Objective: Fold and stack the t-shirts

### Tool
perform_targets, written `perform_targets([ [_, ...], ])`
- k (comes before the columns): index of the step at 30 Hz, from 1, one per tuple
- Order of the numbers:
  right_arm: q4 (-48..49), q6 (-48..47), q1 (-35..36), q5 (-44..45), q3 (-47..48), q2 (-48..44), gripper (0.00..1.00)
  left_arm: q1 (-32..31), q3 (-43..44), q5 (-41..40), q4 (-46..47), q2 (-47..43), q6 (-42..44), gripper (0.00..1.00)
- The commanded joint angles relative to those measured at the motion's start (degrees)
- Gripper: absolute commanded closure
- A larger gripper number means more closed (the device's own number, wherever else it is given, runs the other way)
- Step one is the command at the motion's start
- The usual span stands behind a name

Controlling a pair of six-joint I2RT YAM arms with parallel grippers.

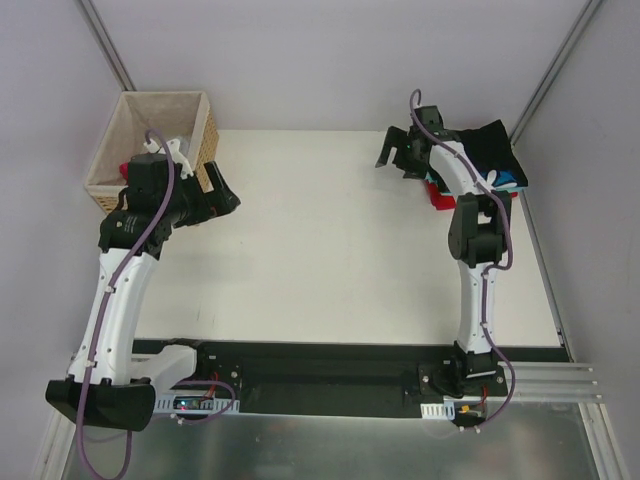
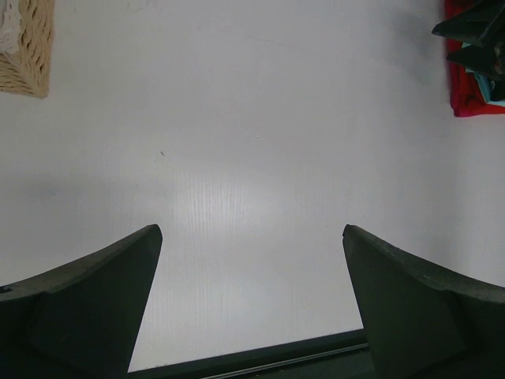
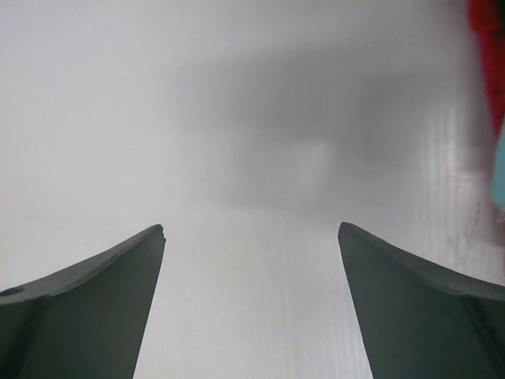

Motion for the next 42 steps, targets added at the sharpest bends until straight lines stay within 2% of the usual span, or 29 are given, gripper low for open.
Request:
perform_targets([
  [1, -2.77, -2.25, 2.19, 1.06, 3.98, -8.25, 0.04, -0.61, -0.35, 1.54, -0.44, -3.44, -0.23, 0.01],
  [21, -4.18, -1.46, -0.18, 1.95, 15.40, 13.99, 0.04, -0.61, 2.20, -1.01, -1.32, 0.51, 0.91, 0.01],
  [42, -5.84, 1.09, -6.15, 5.63, 16.46, 13.64, 0.04, -0.61, 3.17, -1.27, -1.15, 2.09, 1.52, 0.01],
])
